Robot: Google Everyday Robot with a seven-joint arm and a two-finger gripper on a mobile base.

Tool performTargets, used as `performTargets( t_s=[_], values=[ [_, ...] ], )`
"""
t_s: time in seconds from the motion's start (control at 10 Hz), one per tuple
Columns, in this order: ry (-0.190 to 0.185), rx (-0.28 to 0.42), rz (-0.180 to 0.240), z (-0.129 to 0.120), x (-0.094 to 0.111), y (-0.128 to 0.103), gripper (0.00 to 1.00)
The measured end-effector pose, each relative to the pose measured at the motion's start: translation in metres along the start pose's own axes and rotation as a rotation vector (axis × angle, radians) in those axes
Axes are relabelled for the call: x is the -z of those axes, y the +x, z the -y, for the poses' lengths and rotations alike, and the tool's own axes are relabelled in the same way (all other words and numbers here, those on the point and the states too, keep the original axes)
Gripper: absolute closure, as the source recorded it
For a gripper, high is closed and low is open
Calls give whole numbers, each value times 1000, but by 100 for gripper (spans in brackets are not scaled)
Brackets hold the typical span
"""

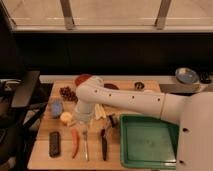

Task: Place fork in purple bowl

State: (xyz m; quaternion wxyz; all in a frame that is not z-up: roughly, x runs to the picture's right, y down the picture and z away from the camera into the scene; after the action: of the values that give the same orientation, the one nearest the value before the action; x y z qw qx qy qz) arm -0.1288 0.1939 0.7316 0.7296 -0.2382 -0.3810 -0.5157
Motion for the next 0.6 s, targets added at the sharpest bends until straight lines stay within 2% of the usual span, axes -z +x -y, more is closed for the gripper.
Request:
performTargets(
  t_s=[0.4,0.6],
  values=[
    [-14,-18,4,0,-3,3,32],
    [-38,-49,25,-8,-23,9,32]
  ],
)
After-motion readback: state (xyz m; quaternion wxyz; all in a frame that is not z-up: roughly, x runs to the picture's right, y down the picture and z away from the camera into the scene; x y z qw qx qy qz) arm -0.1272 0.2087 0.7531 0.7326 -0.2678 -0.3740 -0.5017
